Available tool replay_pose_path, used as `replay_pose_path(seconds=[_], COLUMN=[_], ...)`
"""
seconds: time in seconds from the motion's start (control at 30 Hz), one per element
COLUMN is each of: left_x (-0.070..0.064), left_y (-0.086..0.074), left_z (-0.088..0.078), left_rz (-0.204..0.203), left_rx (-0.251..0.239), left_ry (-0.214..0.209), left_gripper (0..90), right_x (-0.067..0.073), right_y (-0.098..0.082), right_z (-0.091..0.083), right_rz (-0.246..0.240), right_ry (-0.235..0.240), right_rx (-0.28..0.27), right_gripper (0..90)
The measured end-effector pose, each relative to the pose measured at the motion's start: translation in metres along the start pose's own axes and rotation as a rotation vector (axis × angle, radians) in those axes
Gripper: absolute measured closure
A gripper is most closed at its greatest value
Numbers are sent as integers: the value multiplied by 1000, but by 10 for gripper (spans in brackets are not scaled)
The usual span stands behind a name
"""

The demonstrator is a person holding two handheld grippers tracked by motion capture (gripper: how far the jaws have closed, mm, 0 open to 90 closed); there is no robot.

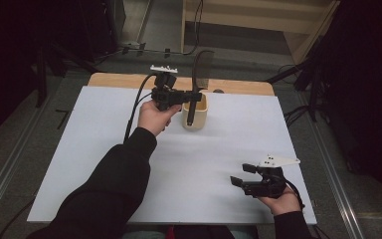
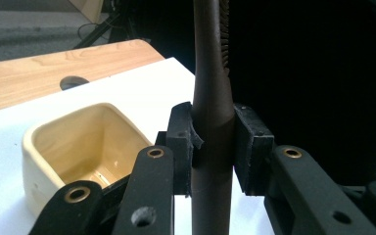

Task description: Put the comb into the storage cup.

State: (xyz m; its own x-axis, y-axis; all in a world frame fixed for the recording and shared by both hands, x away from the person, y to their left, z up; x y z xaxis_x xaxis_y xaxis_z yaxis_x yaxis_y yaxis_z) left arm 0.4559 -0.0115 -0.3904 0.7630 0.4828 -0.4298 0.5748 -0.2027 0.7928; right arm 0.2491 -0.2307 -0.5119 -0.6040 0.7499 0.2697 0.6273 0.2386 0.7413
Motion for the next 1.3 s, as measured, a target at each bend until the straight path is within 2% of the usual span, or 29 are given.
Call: replay_pose_path(seconds=[0.3,0.47,0.6,0.87,1.1,1.3], left_x=[10,10,10,10,17,25], left_y=[11,19,25,38,46,45], left_z=[2,4,6,9,14,21], left_rz=[-16,-16,9,9,30,44], left_rx=[-27,-37,-34,-70,-100,-110], left_ry=[7,0,9,16,40,63], left_gripper=[726,726,726,726,726,726], right_x=[0,0,-1,-1,0,-1], right_y=[0,0,1,1,2,2], right_z=[0,-1,-1,-1,-2,-2], right_rz=[-1,9,9,7,7,4], right_ry=[3,4,6,6,7,1], right_rx=[1,-7,-10,-12,-17,-11], right_gripper=[263,263,262,263,262,262])
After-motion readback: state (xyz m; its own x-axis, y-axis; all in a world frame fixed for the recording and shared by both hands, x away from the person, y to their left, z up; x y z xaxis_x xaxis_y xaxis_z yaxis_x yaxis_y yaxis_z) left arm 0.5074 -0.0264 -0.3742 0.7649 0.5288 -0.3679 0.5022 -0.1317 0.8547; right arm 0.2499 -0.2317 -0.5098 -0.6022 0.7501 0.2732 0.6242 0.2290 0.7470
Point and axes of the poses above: each handheld gripper's, and its own axes: z roughly forward along the jaws, y roughly out of its top, x roughly to its left, the point moved 6 cm from there along z, roughly forward along the jaws, and after that the axes turned 1 degree about y, right-handed, at the moved point
